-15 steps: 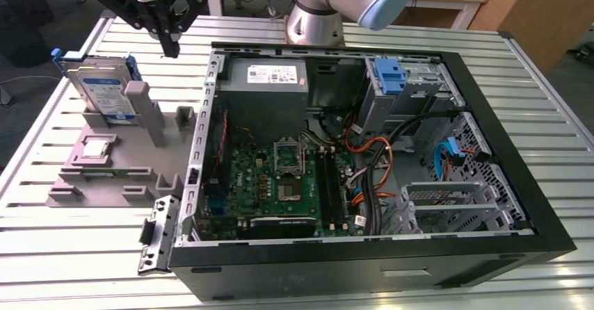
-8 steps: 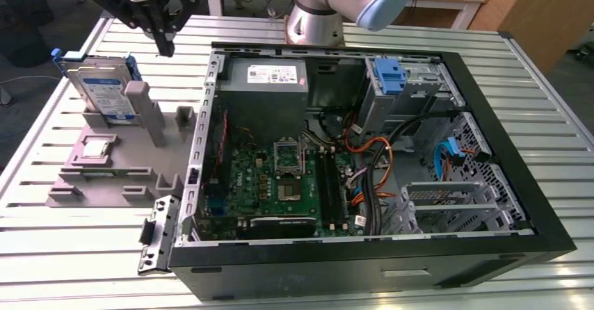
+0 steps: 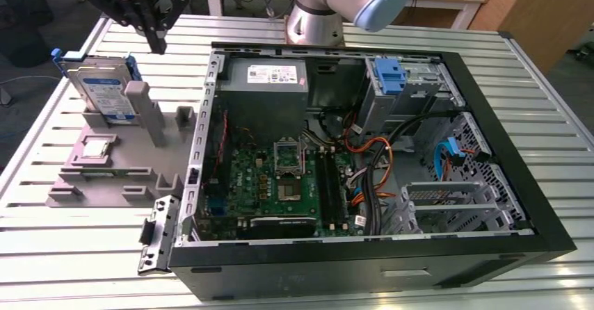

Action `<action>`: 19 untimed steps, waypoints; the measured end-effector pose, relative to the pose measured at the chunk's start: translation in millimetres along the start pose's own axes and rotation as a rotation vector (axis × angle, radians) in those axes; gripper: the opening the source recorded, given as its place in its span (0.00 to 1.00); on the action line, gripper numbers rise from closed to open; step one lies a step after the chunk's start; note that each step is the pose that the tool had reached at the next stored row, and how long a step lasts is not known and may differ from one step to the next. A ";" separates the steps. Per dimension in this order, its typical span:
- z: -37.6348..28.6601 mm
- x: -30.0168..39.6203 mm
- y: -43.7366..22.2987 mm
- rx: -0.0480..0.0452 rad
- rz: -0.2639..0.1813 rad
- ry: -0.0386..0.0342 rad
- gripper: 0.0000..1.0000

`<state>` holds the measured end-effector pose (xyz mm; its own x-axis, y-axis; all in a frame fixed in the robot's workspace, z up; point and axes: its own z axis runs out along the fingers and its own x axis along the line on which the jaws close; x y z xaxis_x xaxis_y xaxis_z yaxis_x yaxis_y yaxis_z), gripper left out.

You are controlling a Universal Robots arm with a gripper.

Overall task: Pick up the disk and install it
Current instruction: 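Reach for the disk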

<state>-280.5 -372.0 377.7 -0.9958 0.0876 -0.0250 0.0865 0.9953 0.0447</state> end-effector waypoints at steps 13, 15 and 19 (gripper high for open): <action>1.8 3.6 1.3 0.0043 0.003 0.0479 0.11; 1.9 3.7 1.3 0.0045 0.004 0.0511 0.11; 1.9 3.6 1.3 0.0046 0.004 0.0519 0.11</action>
<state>-283.9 -370.3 375.8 -0.9957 0.0889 0.0270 0.0900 0.9951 0.0400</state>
